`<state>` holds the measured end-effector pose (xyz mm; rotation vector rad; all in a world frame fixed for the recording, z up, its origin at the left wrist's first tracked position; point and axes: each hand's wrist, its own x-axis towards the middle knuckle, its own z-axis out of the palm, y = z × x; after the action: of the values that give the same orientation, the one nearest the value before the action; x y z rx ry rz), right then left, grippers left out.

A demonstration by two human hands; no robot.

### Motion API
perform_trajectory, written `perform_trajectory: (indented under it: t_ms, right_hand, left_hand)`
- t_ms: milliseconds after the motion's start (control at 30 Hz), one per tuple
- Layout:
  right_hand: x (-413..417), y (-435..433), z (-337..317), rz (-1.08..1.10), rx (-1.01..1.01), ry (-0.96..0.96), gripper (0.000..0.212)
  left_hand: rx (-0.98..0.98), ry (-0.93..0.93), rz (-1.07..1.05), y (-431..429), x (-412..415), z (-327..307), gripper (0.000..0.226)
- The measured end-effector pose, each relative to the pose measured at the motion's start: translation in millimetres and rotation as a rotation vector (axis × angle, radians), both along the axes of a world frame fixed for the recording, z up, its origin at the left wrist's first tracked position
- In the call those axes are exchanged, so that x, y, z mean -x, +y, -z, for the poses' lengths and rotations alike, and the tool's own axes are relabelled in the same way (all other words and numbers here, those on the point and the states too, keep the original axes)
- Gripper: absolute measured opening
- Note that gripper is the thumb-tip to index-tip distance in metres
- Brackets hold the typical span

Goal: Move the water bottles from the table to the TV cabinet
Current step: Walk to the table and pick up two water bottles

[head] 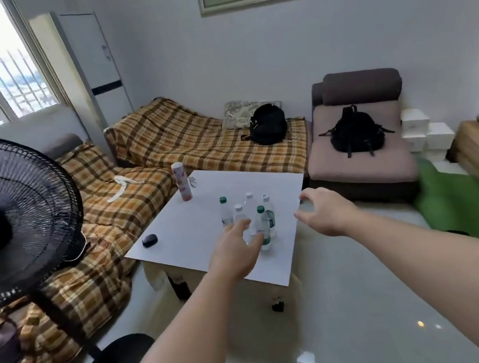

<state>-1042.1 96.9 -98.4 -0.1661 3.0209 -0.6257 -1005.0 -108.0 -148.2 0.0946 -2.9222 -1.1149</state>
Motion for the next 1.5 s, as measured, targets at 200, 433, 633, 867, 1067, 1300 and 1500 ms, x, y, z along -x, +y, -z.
perform_trajectory:
  t_ms: [200, 433, 633, 867, 1067, 1300, 1500]
  right_hand:
    - [95, 10, 16, -0.006, 0.013, -0.039, 0.057]
    - [231, 62, 41, -0.077, 0.045, -0.076, 0.057]
    - [347, 97, 50, -0.231, 0.015, -0.155, 0.059]
    - [451, 65, 66, -0.398, 0.016, -0.169, 0.059]
    - [541, 6, 90, -0.548, -0.073, -0.155, 0.058]
    - [618, -57, 123, -0.676, -0.184, -0.197, 0.056]
    - [640, -117, 148, -0.858, -0.198, -0.228, 0.057]
  left_hand:
    - [-0.002, -0.028, 0.002, 12, 102, 15, 0.054]
    - [0.003, -0.075, -0.095, 54, 215, 38, 0.052]
    - [-0.045, -0.139, -0.281, 94, 290, 53, 0.051]
    - [-0.055, -0.144, -0.438, 92, 361, 73, 0.047]
    - [-0.074, -0.155, -0.536, 53, 440, 105, 0.053]
    - [-0.153, -0.204, -0.629, 25, 502, 134, 0.052]
    - [-0.175, -0.270, -0.791, -8, 513, 149, 0.054]
